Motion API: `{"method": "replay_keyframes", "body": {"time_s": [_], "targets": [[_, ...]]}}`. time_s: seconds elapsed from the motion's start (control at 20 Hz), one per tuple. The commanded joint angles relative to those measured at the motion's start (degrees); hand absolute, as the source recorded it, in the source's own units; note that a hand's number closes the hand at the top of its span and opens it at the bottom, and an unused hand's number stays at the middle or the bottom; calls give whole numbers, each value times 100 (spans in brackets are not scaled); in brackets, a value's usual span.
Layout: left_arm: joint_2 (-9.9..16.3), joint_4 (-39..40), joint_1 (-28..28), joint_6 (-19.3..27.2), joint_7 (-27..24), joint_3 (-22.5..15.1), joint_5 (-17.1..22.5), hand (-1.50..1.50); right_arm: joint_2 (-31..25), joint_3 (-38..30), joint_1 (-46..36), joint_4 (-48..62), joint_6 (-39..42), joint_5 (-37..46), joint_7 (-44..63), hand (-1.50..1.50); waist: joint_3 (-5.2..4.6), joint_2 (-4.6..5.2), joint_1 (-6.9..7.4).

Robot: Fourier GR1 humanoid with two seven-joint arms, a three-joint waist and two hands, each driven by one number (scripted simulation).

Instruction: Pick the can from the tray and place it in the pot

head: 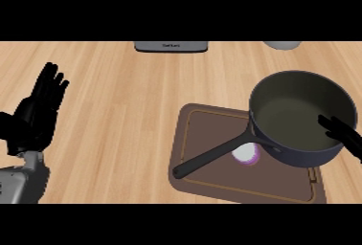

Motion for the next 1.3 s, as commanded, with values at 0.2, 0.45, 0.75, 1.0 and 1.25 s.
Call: {"method": "replay_keyframes", "body": {"time_s": [0.2,0.45,0.75,1.0,1.25], "targets": [[-48,-70,-60,-33,182,28,26,0,25,1336,-957,-861,791,326,2718,-150,13,0,53],[-242,467,-103,-140,-319,97,-117,0,836,1778,-1395,-438,960,754,3150,-150,21,-2,-47],[-239,175,-148,-53,81,165,-342,0,1478,1767,-1611,97,1366,1028,3180,-150,24,-3,-47],[-190,-263,304,-262,84,300,-174,0,1807,2149,-1599,444,1321,1857,3573,-150,24,-10,-17],[-339,281,-196,-240,-22,367,-378,0,1865,1676,-1292,424,1695,1805,3073,-150,25,-5,-68]]}}
